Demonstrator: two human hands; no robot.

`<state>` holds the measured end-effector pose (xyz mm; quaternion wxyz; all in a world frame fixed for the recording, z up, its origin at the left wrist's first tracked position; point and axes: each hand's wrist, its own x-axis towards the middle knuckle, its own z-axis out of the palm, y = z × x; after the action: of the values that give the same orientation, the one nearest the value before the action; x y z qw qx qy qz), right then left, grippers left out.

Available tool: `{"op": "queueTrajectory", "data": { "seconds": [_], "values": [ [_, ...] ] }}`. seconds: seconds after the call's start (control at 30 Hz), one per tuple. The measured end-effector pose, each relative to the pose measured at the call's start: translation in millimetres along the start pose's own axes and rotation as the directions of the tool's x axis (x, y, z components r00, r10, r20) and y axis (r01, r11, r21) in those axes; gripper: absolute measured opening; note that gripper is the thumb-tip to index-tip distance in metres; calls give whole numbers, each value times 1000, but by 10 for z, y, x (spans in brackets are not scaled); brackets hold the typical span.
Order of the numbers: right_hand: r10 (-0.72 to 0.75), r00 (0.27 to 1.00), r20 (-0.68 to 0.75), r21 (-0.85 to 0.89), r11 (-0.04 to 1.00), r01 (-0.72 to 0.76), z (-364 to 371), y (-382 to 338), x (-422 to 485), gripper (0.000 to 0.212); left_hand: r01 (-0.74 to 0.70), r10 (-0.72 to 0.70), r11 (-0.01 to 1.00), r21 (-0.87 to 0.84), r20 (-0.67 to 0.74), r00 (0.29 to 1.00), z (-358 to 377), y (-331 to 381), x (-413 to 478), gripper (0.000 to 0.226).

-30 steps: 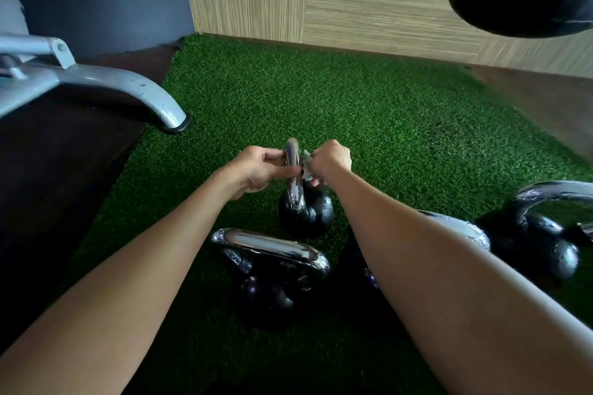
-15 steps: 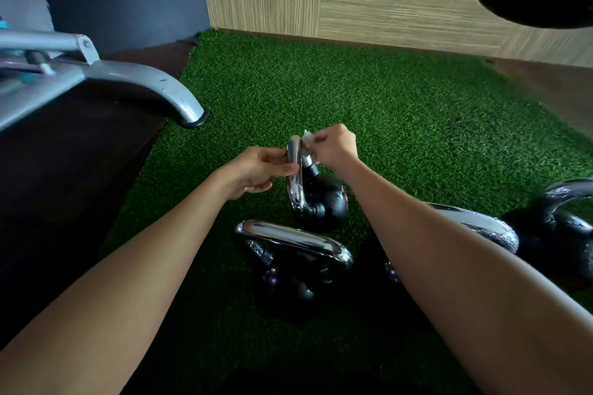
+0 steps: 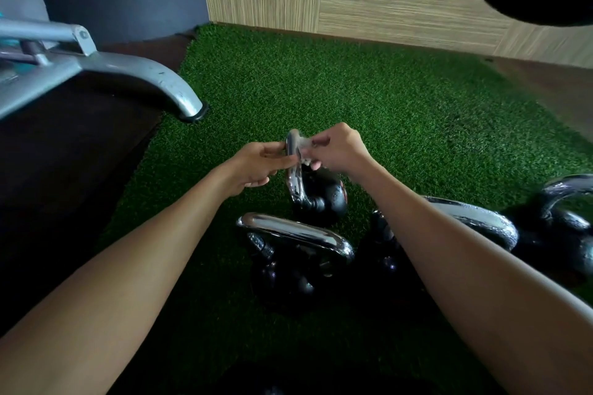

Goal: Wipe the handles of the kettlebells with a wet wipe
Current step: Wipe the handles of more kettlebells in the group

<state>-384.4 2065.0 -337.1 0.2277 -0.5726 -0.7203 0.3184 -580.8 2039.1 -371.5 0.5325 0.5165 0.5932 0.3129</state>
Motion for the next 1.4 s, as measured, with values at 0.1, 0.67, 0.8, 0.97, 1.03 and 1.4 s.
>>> {"op": "queueTrajectory", "data": {
  "seconds": [0.1, 0.67, 0.8, 0.97, 1.03, 1.4],
  "values": [
    [44, 992, 116, -65, 997, -36, 23, 38, -165, 11, -23, 23, 999, 40, 14, 1000, -14, -28, 7, 64],
    [-4, 998, 66, -82, 997, 10, 233, 93, -507, 14, 4, 28, 969, 247, -128, 991, -71, 24, -60, 79],
    [-23, 998, 62, -258, 966, 38, 357, 147, -403, 9, -43, 76, 974, 222, -144, 987, -67, 11, -110, 76],
    [64, 986, 155, -347, 938, -6, 422, 52, -118, 13, -16, 42, 984, 176, -147, 988, -75, 19, -147, 76],
    [58, 974, 219, -383, 923, 31, 434, -27, -74, 10, -18, 45, 983, 182, -145, 988, -80, 32, -149, 76],
    [185, 877, 444, 75, 967, -242, 241, 18, -119, 14, -23, 63, 962, 273, -137, 989, -109, 59, -173, 77]
  ]
}}
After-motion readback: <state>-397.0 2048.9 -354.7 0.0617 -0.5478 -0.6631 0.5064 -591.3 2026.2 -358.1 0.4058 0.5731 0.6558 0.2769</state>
